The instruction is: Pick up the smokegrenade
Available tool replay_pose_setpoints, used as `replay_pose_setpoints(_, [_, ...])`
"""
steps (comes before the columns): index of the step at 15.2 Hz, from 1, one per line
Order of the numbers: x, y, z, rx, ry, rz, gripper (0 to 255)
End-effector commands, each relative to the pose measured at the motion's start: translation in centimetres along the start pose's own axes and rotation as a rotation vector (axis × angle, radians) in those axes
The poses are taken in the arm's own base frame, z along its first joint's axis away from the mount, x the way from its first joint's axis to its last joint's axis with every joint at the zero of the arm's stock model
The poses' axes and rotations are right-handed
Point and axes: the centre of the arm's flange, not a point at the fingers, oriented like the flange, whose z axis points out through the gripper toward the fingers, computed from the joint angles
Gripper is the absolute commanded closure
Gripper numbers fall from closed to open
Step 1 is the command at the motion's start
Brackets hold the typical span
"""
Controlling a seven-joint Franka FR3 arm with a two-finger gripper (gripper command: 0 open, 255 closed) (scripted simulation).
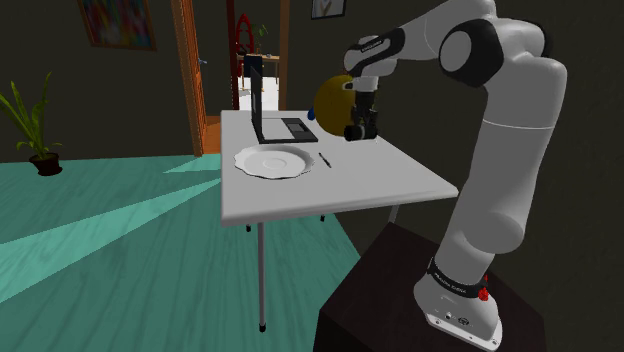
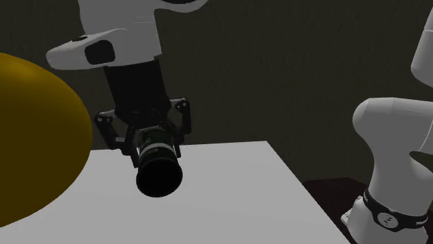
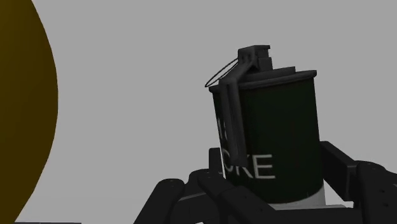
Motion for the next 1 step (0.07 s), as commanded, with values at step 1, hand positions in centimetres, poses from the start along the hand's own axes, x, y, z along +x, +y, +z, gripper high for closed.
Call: replay_pose_setpoints(1, [0.01,0.00,-0.31,0.000,0.000,0.000,255])
